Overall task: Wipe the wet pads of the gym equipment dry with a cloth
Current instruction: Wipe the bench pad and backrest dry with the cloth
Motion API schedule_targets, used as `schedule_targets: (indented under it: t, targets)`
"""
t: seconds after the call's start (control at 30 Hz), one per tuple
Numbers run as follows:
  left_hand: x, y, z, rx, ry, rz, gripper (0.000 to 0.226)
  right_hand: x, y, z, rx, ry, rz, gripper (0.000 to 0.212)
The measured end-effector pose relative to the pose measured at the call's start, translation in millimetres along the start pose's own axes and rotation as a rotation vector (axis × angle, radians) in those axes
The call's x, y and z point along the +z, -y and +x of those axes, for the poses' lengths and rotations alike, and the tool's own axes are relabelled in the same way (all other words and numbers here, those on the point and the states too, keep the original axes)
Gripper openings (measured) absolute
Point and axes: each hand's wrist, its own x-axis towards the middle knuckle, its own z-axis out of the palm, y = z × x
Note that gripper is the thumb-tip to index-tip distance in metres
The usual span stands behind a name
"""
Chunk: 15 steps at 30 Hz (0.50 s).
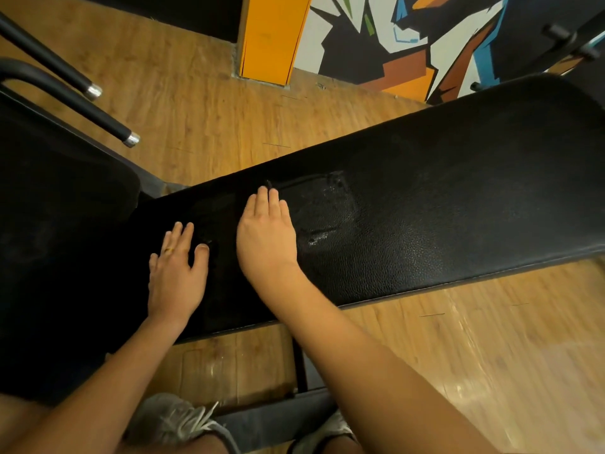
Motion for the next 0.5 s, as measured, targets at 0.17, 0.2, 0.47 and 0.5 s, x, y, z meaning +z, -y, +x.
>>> schedule_targets:
  t: [0.17, 0.2, 0.47, 0.5]
  targets:
    - [1.2, -0.6, -0.3, 0.000, -0.007, 0.000, 0.056, 0.5, -2.1, -56.7, -0.049, 0.070, 0.058, 0.061]
    - [1.6, -0.4, 0.0, 0.000, -0.009, 0.001, 0.056, -1.1, -0.5, -49.8, -0.047, 0.094, 0.051, 0.060]
    - [2.8, 1.1, 1.9, -0.008, -0.012, -0.007, 0.055, -6.3, 7.1, 68.4, 0.067, 0.066, 0.001, 0.062]
    - [2.7, 1.1, 2.3, -0.008, -0.012, -0.010, 0.055, -7.7, 6.2, 67.5, 0.064, 0.072, -0.003, 0.063]
